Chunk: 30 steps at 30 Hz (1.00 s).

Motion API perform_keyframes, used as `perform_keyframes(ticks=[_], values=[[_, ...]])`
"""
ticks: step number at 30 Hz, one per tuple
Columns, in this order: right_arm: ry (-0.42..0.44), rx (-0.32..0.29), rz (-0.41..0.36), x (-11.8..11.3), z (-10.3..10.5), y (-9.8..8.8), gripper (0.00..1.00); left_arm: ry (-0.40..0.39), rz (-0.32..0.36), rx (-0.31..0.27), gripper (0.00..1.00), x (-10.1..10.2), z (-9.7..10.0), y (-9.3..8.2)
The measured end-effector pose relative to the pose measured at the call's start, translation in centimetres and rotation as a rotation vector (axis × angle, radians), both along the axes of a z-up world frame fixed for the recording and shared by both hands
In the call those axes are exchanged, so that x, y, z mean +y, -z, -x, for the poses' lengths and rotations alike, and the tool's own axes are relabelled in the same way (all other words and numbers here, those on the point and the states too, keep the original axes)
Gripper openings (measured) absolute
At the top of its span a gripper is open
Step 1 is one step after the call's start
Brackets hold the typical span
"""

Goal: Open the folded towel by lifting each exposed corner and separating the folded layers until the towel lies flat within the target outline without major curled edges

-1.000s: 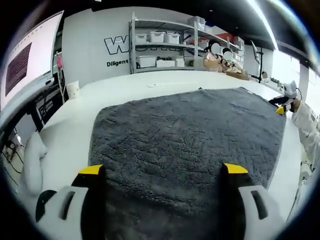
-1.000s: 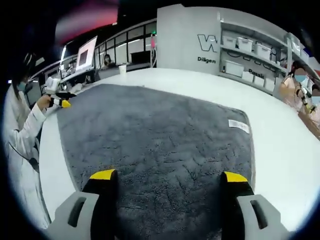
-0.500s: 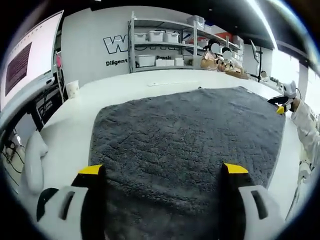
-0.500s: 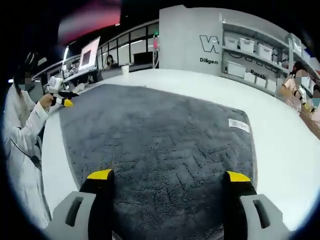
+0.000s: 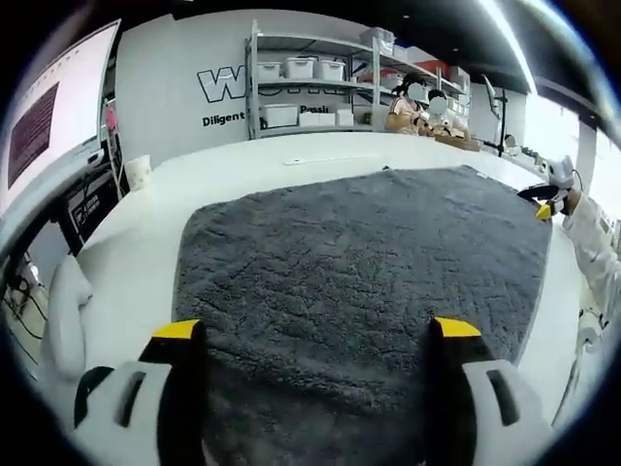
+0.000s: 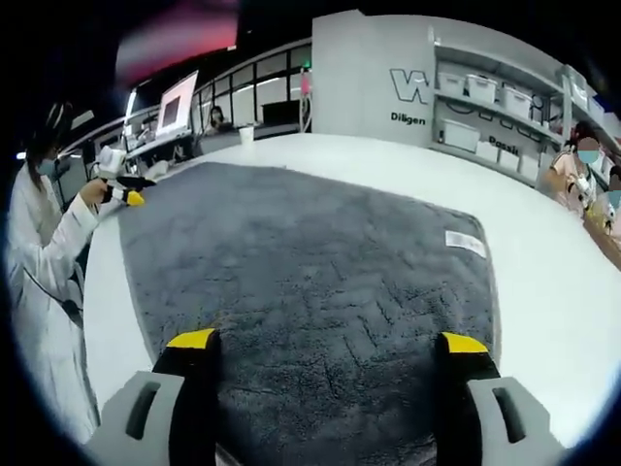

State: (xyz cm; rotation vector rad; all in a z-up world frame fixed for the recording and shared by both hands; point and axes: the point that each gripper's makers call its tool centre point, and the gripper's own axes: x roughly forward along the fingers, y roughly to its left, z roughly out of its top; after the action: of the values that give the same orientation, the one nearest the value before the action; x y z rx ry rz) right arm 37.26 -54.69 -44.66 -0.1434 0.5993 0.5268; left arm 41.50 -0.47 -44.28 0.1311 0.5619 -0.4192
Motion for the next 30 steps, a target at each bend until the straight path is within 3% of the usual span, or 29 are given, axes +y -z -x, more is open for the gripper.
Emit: perform_keyframes(ticks=[2,8,11,17,20,23,27,30], values=[[-0.005,0.008,-0.019,0.4,0.1,-0.1,0.99,0.004,0.005,-0.002,0.95,0.0,0.0,0.0],[0.064,0.009,-0.002,-0.1,0.2,-0.8,0.99,0.01,0.082,-0.02,0.99,-0.5,0.5,-1.1],[0.159,-0.031,-0.068,-0.2,-0.1,-2.3,0.99,-0.028,0.106,-0.086,0.99,-0.6,0.6,-3.0],[0.237,-0.076,-0.108,1.5,0.0,-3.8,0.99,-0.09,0.165,-0.154,0.98,-2.0,1.6,-5.0],[0.211,-0.117,-0.136,3.6,-0.1,-4.4,0.99,-0.106,0.209,-0.15,0.96,-3.3,2.3,-5.0],[0.195,-0.109,-0.148,5.4,0.2,-4.3,0.99,-0.1,0.194,-0.147,0.99,-4.8,3.0,-4.2],[0.212,-0.145,-0.129,7.2,0.4,-4.6,0.99,-0.127,0.136,-0.144,0.99,-5.6,3.4,-3.3],[0.218,-0.146,-0.119,8.3,0.6,-4.2,0.99,-0.151,0.146,-0.137,0.99,-5.8,3.6,-3.0]])
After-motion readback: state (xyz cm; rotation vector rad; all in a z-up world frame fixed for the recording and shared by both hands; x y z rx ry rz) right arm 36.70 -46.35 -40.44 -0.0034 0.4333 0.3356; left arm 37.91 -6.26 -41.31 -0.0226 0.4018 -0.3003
